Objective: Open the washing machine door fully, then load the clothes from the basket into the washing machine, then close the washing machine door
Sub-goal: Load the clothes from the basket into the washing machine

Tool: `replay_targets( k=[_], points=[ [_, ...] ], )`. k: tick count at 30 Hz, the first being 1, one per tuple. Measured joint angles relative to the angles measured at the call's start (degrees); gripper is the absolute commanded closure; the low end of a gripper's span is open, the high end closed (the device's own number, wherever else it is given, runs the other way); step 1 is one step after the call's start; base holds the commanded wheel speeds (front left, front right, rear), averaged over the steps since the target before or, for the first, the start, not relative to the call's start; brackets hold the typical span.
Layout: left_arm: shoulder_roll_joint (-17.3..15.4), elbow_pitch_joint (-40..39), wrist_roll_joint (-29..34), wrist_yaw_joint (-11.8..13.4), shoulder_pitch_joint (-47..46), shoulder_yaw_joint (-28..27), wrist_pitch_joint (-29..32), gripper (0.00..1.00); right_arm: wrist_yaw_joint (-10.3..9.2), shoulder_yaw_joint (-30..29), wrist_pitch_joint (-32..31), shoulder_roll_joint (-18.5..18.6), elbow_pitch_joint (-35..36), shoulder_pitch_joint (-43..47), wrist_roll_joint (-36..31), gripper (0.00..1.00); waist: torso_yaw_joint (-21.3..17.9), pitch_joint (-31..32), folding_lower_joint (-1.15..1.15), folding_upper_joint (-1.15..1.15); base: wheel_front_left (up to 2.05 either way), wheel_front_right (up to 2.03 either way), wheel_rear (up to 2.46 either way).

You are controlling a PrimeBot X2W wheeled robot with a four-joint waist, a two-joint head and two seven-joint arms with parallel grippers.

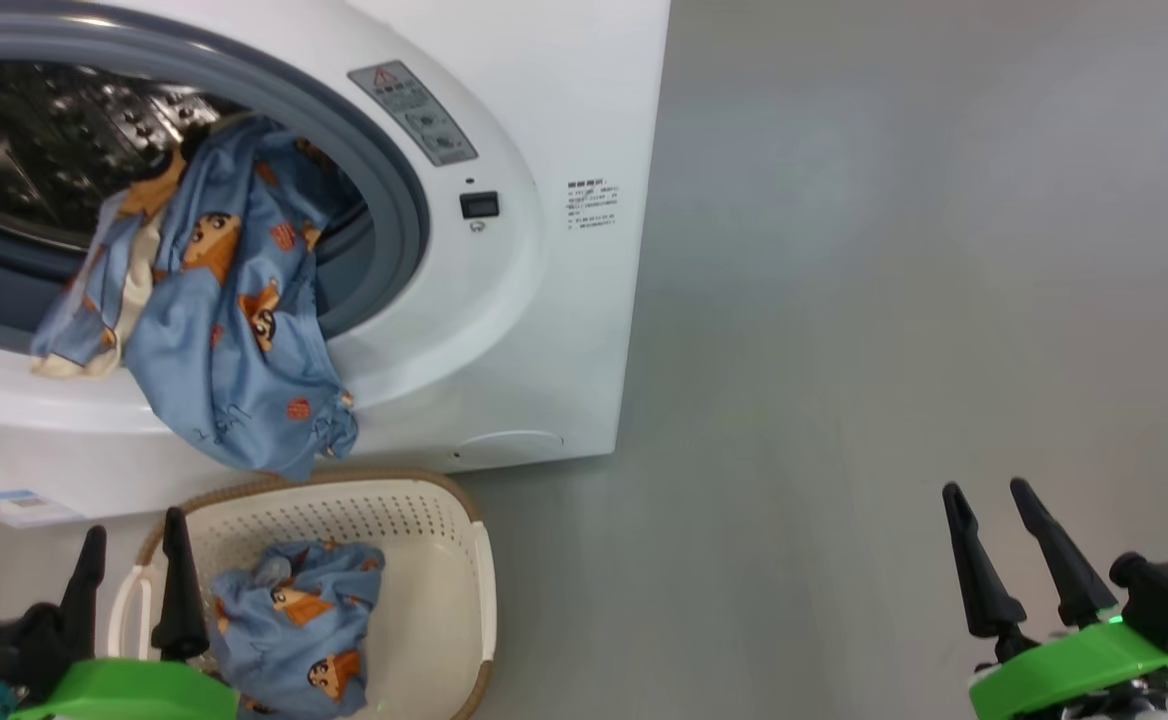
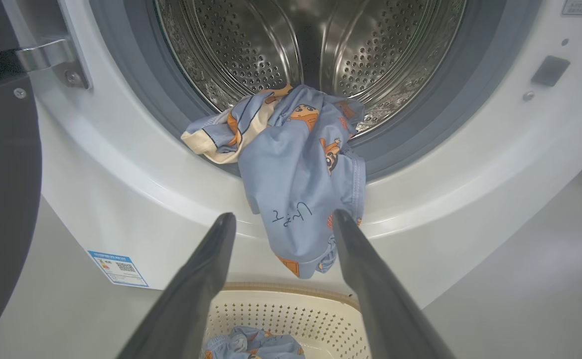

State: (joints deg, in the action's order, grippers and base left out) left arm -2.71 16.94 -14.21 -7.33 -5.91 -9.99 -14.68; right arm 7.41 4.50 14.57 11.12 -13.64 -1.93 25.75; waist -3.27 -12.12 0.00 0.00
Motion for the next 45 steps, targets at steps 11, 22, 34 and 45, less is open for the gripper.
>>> replay_targets(
  k=[11,22,34,45],
  points=[
    [-0.16,9.07,-3.14,0.00,-9.88,1.09,0.00,0.00,0.00,1.01,0.00,-0.52,0.60,-5.06,-0.18,0.00,-0.27,-6.76,0.00,0.00,0.00,0.00,0.00],
    [-5.14,19.37,-11.92,0.00,-19.30,4.41,0.00,0.00,0.00,1.67,0.00,-1.80,0.77,-8.37,-0.48,0.00,-2.11,-12.42,0.00,0.00,0.00,0.00,0.00],
    [-13.51,21.52,-27.86,0.00,-24.07,16.10,0.00,0.00,0.00,2.61,0.00,-2.75,0.75,-10.38,-0.48,0.00,-5.49,-15.80,0.00,0.00,0.00,0.00,0.00],
    [-17.05,18.41,-34.16,0.00,-25.96,25.87,0.00,0.00,0.00,3.13,-0.01,-3.35,0.78,-10.84,-0.49,0.00,-6.82,-16.47,0.00,0.00,0.00,0.00,0.00]
  ],
)
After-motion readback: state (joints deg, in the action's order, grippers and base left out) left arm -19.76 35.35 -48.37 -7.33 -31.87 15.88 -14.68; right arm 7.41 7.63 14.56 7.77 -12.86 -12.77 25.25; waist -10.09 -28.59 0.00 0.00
